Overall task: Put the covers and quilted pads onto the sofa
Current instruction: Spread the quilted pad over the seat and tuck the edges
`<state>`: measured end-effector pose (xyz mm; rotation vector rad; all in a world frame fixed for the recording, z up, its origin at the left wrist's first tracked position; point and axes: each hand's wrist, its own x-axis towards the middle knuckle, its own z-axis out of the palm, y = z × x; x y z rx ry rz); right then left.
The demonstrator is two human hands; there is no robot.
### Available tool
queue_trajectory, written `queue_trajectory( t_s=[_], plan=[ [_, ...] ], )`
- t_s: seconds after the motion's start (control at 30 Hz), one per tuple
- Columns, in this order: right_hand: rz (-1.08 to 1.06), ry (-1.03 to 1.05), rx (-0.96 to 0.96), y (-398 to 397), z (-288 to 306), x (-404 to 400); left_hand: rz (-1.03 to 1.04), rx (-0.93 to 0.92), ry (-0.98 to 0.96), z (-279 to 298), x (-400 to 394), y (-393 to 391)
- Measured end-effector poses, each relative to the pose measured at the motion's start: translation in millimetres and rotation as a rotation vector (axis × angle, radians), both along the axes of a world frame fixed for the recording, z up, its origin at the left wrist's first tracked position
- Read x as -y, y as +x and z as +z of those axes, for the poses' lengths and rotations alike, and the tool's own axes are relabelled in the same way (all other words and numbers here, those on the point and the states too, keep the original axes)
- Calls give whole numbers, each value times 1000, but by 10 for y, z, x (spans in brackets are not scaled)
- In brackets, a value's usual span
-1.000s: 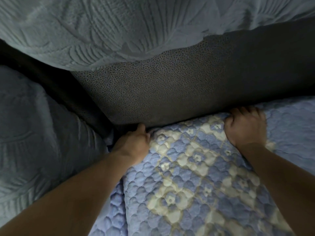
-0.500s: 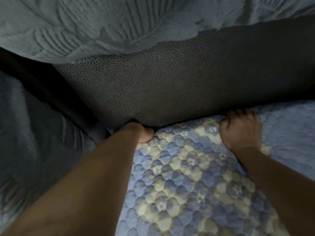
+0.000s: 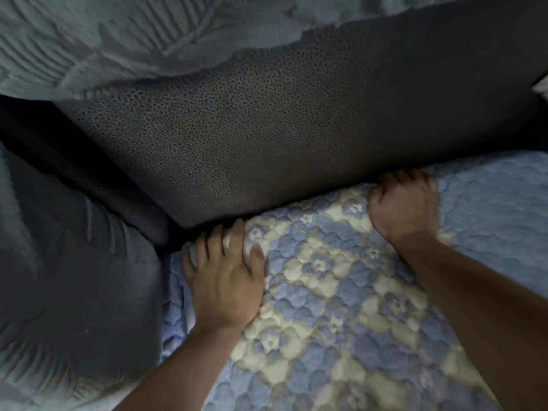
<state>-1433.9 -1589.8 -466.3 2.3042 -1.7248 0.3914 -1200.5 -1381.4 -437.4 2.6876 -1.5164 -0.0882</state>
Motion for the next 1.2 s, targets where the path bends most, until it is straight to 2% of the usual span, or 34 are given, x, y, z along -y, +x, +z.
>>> queue_trajectory(
  t_s=[0.07,0.13,0.27,0.33,0.4,0.47,0.53,0.6,0.63,0.7,0.77,0.8,0.87,1.0,1.1,1.2],
  plan=[
    [-6,-31,4,-2,-31,60,-2,-30,19,-77,113,23],
    [7,-21,14,18,-7,77,-12,65,5,-182,167,51],
    [4,-6,-26,4,-32,45,-13,85,-26,-209,166,21],
    [-5,27,15,20,62,42,-12,100,-11,-199,177,3],
    [-18,40,-33,58,227,-42,-16,77,1,-212,205,7],
    [9,208,-86,204,460,-443,-13,30,46,-209,188,21],
    [80,441,-6,189,530,-1231,-29,22,37,-153,148,-12],
    [154,533,7,-283,541,-2048,-59,37,20,-54,129,-57],
    [78,548,-29,-717,557,-2280,-77,53,-4,-11,115,-59],
    [-312,523,-41,-1864,603,-2442,-175,64,-43,98,108,-102],
    [-618,604,-1,-2668,680,-2450,-436,66,-85,150,150,-389],
    [-647,651,16,-2841,666,-2440,-605,47,-81,146,199,-671],
    [-643,606,51,-2839,612,-2376,-842,-45,3,122,341,-1463],
    [-669,434,59,-2844,522,-2087,-1099,-75,-24,44,846,-2897],
    [-805,257,143,-2944,387,-1963,-1180,-49,9,-12,1518,-3386],
    [-891,178,201,-2964,247,-1853,-1197,-29,-12,-53,2218,-3539]
  ],
)
